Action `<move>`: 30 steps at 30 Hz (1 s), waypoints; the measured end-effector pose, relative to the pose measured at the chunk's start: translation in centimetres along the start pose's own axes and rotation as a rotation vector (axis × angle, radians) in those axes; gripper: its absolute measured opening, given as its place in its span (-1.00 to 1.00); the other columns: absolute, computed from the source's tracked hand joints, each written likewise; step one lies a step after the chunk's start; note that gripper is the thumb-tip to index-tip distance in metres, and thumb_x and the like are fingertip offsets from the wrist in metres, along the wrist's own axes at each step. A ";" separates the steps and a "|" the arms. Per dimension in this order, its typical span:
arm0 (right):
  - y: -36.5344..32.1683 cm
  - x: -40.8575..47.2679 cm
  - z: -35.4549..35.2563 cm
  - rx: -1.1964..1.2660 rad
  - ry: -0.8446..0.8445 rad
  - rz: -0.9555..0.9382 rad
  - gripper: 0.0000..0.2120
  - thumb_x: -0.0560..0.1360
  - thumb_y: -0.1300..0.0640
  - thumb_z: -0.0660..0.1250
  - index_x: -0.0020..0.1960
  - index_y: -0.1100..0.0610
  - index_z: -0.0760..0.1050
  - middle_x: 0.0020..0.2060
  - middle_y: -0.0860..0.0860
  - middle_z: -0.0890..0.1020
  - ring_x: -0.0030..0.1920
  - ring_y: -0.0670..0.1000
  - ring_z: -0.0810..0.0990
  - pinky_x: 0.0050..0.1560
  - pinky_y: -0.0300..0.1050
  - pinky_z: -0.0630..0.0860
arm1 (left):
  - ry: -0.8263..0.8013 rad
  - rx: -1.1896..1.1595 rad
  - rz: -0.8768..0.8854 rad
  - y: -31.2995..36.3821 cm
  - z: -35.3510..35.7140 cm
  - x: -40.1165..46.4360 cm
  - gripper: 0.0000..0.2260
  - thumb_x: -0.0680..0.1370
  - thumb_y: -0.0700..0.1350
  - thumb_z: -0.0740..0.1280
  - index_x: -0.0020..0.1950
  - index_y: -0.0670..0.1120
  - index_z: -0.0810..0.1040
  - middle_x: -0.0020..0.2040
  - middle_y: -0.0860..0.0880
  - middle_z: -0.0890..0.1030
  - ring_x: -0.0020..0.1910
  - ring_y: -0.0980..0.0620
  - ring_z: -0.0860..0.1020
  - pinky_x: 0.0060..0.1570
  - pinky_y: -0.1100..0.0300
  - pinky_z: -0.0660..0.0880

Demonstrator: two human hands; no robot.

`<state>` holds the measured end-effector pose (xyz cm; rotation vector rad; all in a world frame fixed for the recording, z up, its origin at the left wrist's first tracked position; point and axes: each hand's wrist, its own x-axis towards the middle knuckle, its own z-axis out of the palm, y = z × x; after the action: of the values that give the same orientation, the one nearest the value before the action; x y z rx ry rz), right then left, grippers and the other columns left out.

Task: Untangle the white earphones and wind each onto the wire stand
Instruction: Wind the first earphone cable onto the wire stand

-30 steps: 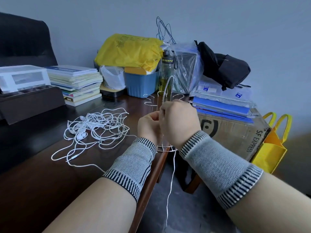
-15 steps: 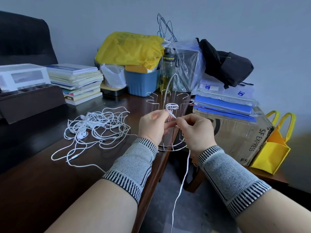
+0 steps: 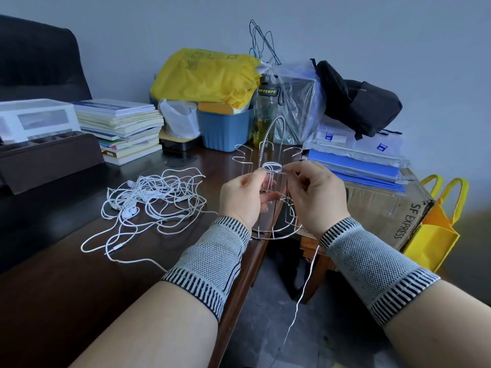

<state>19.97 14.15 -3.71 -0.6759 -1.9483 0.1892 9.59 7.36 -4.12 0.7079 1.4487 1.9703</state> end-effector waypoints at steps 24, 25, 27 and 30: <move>-4.0 7.9 -3.4 0.612 -0.627 0.987 -0.84 0.53 0.26 0.30 -0.22 0.24 0.51 -0.50 0.03 0.51 -0.59 -0.11 0.43 -0.56 -0.33 0.41 | -0.032 0.093 0.061 -0.5 0.0 0.2 -0.86 0.54 -0.20 0.40 -0.21 -0.08 0.63 -0.35 0.05 0.67 -0.22 0.08 0.70 -0.38 0.25 0.45; -4.2 8.0 -3.4 0.571 -0.638 0.967 -0.87 0.52 0.28 0.29 -0.20 0.25 0.51 -0.49 0.03 0.52 -0.58 -0.09 0.44 -0.55 -0.31 0.43 | -0.033 0.089 0.058 -0.5 -0.1 0.1 -0.87 0.54 -0.20 0.40 -0.20 -0.08 0.64 -0.35 0.05 0.67 -0.22 0.08 0.70 -0.38 0.27 0.45; -4.8 8.3 -3.3 0.416 -0.657 0.884 -0.91 0.54 0.29 0.26 -0.12 0.27 0.51 -0.46 0.04 0.50 -0.56 -0.07 0.45 -0.54 -0.26 0.44 | -0.041 0.081 0.051 -0.5 -0.1 0.1 -0.88 0.55 -0.20 0.40 -0.19 -0.09 0.63 -0.35 0.06 0.67 -0.22 0.10 0.69 -0.39 0.29 0.45; -6.1 8.3 -2.9 0.036 -0.739 0.639 -0.86 0.60 0.23 0.20 -0.05 0.28 0.48 -0.35 0.10 0.50 -0.49 -0.04 0.45 -0.51 -0.22 0.47 | -0.043 0.077 0.036 -0.3 -0.1 0.0 -0.88 0.55 -0.19 0.39 -0.19 -0.07 0.62 -0.33 0.07 0.67 -0.21 0.13 0.69 -0.40 0.33 0.47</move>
<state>17.57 13.02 6.69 -1.3244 -2.3295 0.9787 9.58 7.34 -4.47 0.8103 1.5032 1.9226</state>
